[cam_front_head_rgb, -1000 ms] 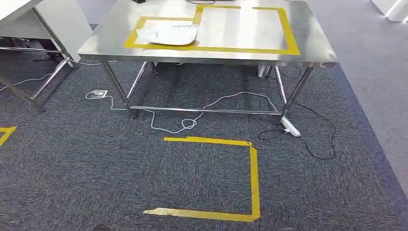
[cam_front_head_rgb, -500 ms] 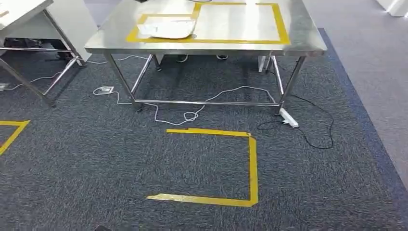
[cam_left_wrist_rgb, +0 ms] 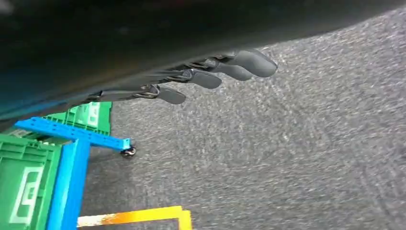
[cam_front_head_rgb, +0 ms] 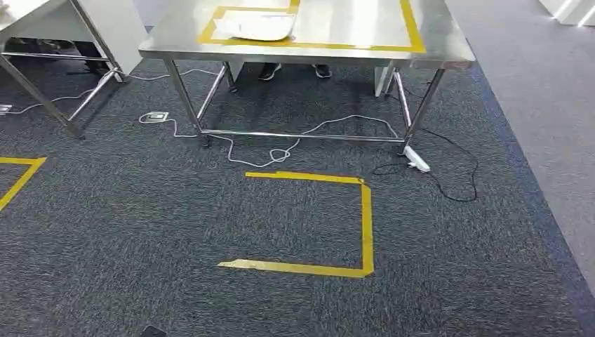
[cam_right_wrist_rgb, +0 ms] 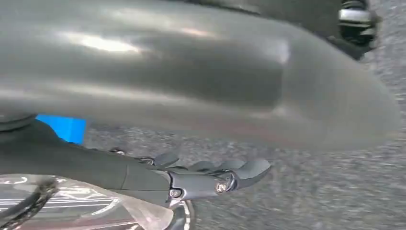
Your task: Take the parts from the cabinet and place them on the table.
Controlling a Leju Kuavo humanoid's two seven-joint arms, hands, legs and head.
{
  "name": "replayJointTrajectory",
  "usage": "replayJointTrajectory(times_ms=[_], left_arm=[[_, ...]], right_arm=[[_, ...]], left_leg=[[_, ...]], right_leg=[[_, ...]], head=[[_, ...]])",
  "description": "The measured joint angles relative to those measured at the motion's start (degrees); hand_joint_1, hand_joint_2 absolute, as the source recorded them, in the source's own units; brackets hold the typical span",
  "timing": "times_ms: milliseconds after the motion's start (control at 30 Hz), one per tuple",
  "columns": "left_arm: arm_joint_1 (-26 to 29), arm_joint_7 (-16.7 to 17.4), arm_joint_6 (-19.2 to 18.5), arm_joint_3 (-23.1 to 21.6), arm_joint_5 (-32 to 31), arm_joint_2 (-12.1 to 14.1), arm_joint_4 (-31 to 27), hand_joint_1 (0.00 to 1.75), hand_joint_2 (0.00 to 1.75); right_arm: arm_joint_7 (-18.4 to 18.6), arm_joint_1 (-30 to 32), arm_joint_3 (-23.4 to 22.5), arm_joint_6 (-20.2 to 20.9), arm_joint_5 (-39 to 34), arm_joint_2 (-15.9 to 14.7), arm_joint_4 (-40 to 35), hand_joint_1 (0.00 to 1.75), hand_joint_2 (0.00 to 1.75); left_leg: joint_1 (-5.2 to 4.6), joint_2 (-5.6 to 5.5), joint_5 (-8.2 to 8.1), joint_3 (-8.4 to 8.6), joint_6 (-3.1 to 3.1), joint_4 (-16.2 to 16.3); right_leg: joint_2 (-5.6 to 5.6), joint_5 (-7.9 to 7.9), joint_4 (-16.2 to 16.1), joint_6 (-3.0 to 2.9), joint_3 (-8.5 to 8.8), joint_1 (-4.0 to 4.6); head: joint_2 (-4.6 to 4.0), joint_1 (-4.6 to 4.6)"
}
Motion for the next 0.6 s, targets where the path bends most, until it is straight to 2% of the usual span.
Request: replayJointTrajectory(times_ms=[33,67,100,133,200,233,267,300,333,367,400,433,467,500,533,567,600], left_arm=[[0.0,0.0,0.0,-0.2,0.2,0.0,0.0,0.0,0.0],[0.0,0.0,0.0,-0.4,0.3,0.0,-0.2,0.0,0.0],[0.2,0.0,0.1,-0.7,0.3,0.0,-0.5,0.0,0.0],[0.2,0.1,0.1,-0.8,0.3,0.0,-0.7,0.0,0.0],[0.3,0.1,0.1,-0.9,0.4,0.0,-0.8,0.0,0.0],[0.6,0.1,0.2,-0.9,0.4,0.0,-0.8,0.0,0.0],[0.8,0.1,0.2,-0.9,0.4,0.0,-0.8,0.0,0.0],[1.0,0.2,0.2,-1.0,0.5,-0.1,-0.8,0.0,0.0],[1.1,0.2,0.2,-1.0,0.7,-0.1,-0.9,0.0,0.0],[1.1,0.3,0.2,-1.0,0.8,-0.2,-0.9,0.0,0.0],[1.0,0.5,0.2,-1.0,0.8,-0.2,-0.9,0.0,0.0],[1.0,1.0,0.2,-1.0,0.9,-0.2,-0.9,0.0,0.0],[1.0,1.7,0.4,-1.1,0.9,-0.2,-0.9,0.0,0.0],[1.0,2.4,0.5,-1.1,1.1,-0.2,-0.9,0.0,0.0],[1.0,2.9,0.8,-1.0,1.4,-0.2,-1.0,0.0,0.0],[1.0,3.3,0.9,-1.1,1.5,-0.2,-1.1,0.0,0.0],[1.0,3.5,0.9,-1.3,1.5,-0.2,-1.4,0.0,0.0]], right_arm=[[0.0,0.0,0.0,-0.1,0.0,0.0,0.0,0.0,0.0],[0.1,-0.1,0.0,-0.1,-0.1,0.0,0.0,0.0,0.0],[0.2,-0.3,0.1,-0.1,-0.3,0.0,-0.1,0.0,0.0],[0.3,-0.4,0.1,-0.2,-0.4,0.0,-0.3,0.0,0.0],[0.3,-0.2,0.1,-0.2,-0.4,0.0,-0.3,0.0,0.0],[0.4,0.1,0.1,-0.2,-0.4,0.0,-0.3,0.0,0.0],[0.5,0.0,0.0,-0.2,-0.4,0.0,-0.3,0.0,0.0],[0.5,0.1,0.1,-0.2,-0.5,0.0,-0.3,0.0,0.0],[0.5,0.1,0.0,-0.2,-0.5,0.0,-0.3,0.0,0.0],[0.5,0.1,0.0,-0.2,-0.5,0.0,-0.3,0.0,0.0],[0.5,0.1,0.1,-0.2,-0.5,0.0,-0.3,0.0,0.0],[0.5,0.1,0.0,-0.2,-0.5,0.0,-0.3,0.0,0.0],[0.5,0.1,0.0,-0.2,-0.6,0.0,-0.3,0.0,0.0],[0.5,0.1,0.0,-0.2,-0.6,0.0,-0.3,0.0,0.0],[0.5,0.1,0.0,-0.1,-0.6,0.0,-0.3,0.0,0.0],[0.5,0.0,0.0,-0.1,-0.6,0.0,-0.3,0.0,0.0],[0.5,0.0,0.0,-0.1,-0.6,0.0,-0.3,0.0,0.0]], left_leg=[[0.0,-0.03,0.66,-1.1,-0.19,0.3],[-0.01,-0.11,1.23,-1.49,-0.42,0.8],[-0.33,-0.16,1.7,-2.19,-0.82,1.3],[-0.4,-0.07,2.54,-2.54,-1.11,1.4],[-0.11,-0.05,4.22,-3.01,-1.81,0.8],[-0.18,-0.23,5.04,-3.44,-2.18,0.7],[0.06,-0.41,2.65,-4.11,-2.6,1.3],[0.17,-0.49,-1.53,-4.54,-2.94,3.5],[0.32,-0.5,-6.11,-5.0,-3.32,7.7],[0.42,-0.49,-9.38,-5.37,-3.57,12.1],[0.49,-0.49,-10.61,-5.49,-3.77,15.9],[0.55,-0.5,-9.3,-5.22,-3.91,18.5],[0.62,-0.51,-6.49,-4.39,-3.93,19.2],[0.66,-0.53,-3.54,-2.79,-3.85,18.3],[0.66,-0.54,-1.77,0.16,-3.57,15.2],[0.64,-0.59,-2.97,4.32,-3.13,10.0],[0.42,-0.61,-5.58,9.48,-2.73,3.8]], right_leg=[[0.01,1.38,-4.4,-0.13,3.63,-0.02],[0.03,0.52,-9.3,-0.37,7.49,-0.02],[0.09,-1.29,-15.8,-0.77,12.45,0.14],[0.18,-2.69,-18.2,-1.47,12.61,0.11],[0.26,-1.99,-17.5,-2.39,11.32,0.51],[0.0,-0.9,-17.7,-2.94,10.19,0.17],[-0.21,-0.11,-17.5,-3.44,9.45,0.09],[-0.24,0.69,-17.6,-4.04,8.5,0.1],[-0.29,1.58,-17.6,-4.11,7.46,0.15],[-0.38,2.45,-17.4,-4.16,6.48,0.25],[-0.42,2.87,-17.4,-4.16,5.41,0.27],[-0.51,3.65,-17.2,-4.08,4.19,0.27],[-0.64,4.31,-16.9,-3.97,3.04,0.28],[-0.7,4.93,-16.5,-3.83,1.94,0.28],[-0.68,5.46,-16.0,-3.61,0.84,0.28],[-0.58,6.01,-15.6,-3.35,0.43,0.27],[-0.53,6.32,-15.0,-3.04,0.07,0.55]], head=[[0.0,0.02],[0.0,0.02],[0.0,0.22],[0.0,0.04],[0.0,0.13],[0.0,0.24],[0.0,0.13],[-0.02,-0.07],[0.0,-0.4],[-0.02,-0.28],[0.0,-0.42],[0.0,-0.37],[0.0,-0.39],[0.0,-0.37],[0.0,-0.39],[0.0,-0.46],[0.0,-0.42]])
